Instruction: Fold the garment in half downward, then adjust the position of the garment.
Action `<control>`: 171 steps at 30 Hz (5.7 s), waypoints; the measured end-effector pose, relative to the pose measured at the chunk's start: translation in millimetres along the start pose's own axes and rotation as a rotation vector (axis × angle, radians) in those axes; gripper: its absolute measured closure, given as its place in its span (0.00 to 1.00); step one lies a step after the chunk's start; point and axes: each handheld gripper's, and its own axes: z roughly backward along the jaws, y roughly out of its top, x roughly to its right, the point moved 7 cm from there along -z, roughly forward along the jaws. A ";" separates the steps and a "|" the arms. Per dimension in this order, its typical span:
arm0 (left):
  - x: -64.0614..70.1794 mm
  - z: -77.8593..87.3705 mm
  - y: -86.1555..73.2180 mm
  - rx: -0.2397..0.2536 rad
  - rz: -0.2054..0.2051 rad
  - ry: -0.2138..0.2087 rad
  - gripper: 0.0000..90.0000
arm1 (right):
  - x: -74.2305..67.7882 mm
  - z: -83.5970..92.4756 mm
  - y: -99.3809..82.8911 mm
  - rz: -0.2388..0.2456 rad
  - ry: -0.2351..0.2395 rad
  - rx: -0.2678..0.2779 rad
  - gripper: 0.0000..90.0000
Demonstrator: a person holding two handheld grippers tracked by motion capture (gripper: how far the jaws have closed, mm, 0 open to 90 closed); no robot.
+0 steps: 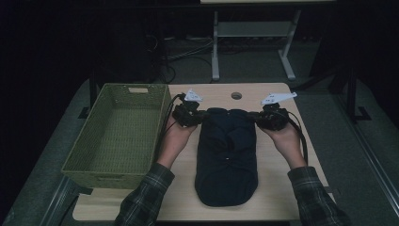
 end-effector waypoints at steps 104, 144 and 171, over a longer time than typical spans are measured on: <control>109.0 59.0 -134.8 -0.094 -0.026 -0.167 0.73 | -127.0 50.5 -122.6 0.044 0.182 -0.044 0.66; 68.7 -6.5 -101.7 -0.182 0.044 -0.099 1.00 | -136.0 40.9 -126.8 0.046 0.298 -0.060 1.00; 77.1 -67.4 -75.0 -0.193 -0.061 -0.207 1.00 | -167.9 28.9 -148.9 0.116 0.276 -0.125 1.00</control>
